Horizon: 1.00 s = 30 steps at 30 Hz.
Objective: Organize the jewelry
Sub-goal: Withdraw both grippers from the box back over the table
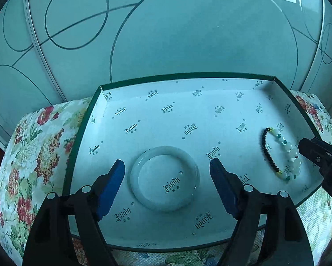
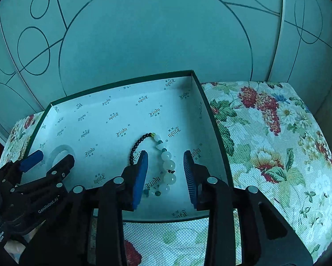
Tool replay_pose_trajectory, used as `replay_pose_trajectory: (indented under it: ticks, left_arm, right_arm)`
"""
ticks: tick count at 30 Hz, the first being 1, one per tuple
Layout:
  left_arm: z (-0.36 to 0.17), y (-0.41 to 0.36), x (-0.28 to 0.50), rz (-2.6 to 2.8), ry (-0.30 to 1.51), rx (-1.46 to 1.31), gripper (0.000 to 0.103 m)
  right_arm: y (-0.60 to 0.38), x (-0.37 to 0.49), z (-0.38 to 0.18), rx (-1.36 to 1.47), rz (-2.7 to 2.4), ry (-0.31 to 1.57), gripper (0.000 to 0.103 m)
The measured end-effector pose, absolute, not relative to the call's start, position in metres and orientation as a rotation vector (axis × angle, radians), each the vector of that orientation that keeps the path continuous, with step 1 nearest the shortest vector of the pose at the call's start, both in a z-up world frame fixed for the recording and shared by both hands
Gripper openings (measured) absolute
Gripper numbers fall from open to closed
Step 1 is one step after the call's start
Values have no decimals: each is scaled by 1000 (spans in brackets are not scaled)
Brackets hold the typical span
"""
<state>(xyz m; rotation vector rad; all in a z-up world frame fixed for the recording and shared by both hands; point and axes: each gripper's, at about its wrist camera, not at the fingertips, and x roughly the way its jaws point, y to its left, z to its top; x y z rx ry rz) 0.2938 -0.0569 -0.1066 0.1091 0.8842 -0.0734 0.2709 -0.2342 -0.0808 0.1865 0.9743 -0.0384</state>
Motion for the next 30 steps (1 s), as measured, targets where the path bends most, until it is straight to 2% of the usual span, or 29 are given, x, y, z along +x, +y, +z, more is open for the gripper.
replay_pose_trajectory:
  ticks: [11,18,30]
  left_arm:
    - [-64,-50,220,-90,825,90,81]
    - [-79,-51,156,-106,882,36,81]
    - [-98,-23,107,-37,926,20,81]
  right_arm:
    - [-234,189,-43,203,-27,914,33]
    - [-229,132,-50,226,-24,955,33]
    - [-231,76,-67,247,-56,1003,33]
